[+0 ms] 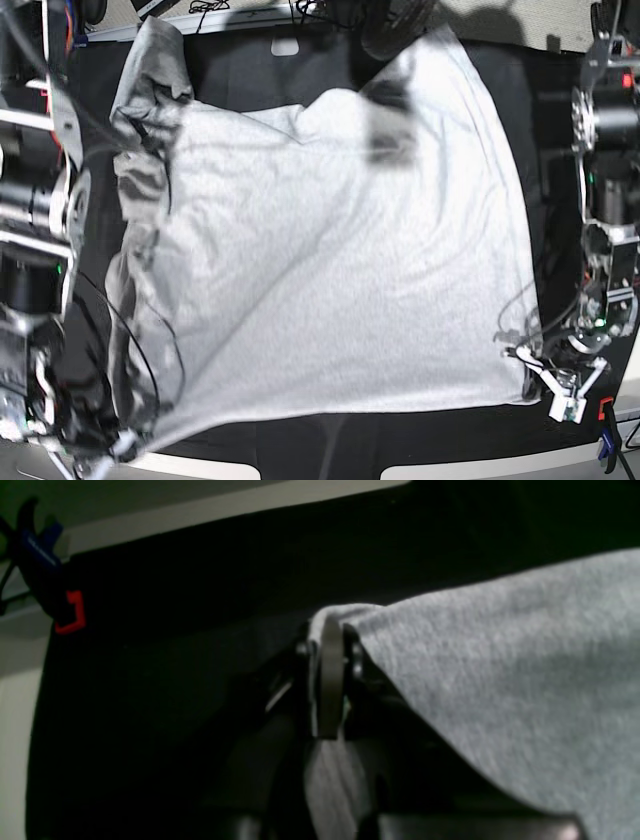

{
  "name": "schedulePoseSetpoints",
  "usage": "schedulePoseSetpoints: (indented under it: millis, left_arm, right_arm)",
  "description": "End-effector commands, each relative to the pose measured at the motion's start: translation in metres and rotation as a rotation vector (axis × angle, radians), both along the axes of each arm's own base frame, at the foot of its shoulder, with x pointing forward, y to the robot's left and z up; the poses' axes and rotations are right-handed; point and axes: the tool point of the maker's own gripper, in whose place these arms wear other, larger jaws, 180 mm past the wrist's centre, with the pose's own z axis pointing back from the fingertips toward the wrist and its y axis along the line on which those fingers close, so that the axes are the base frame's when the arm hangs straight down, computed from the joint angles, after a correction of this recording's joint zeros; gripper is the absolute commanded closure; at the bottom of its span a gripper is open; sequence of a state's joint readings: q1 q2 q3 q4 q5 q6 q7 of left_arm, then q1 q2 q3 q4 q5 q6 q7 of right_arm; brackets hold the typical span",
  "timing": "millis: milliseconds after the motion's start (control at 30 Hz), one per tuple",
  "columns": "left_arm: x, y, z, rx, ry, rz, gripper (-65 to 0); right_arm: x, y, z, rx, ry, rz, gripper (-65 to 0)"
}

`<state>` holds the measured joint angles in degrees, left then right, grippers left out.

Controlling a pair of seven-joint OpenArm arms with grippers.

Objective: Layout the t-shirt on the table in an organized manner, then fold the t-shirt properly
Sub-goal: 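Pull both hem corners apart and lay the shirt flat, then release the hem corners and hold both grippers beside the flat shirt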

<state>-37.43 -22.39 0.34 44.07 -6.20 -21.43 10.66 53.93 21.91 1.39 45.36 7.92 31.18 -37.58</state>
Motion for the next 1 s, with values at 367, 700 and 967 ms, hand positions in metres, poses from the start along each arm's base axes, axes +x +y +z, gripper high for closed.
schedulePoseSetpoints:
  millis: [367, 700, 967]
  left_arm:
    - [0.031, 0.007, 0.066, 0.056, -0.147, 0.003, 0.0]
    - [0.032, -0.002, 0.064, 0.025, -0.147, -0.005, 0.0]
    - [0.032, -0.003, 0.063, 0.023, -0.146, -0.007, 0.0]
  right_arm:
    - [0.031, -0.009, 0.079, -0.019, -0.181, -0.09, 0.0]
    - [0.032, -0.008, 0.081, -0.013, -0.2, -0.089, 0.0]
    - [0.036, -0.01, 0.086, -0.046, -0.298, -0.088, -14.2]
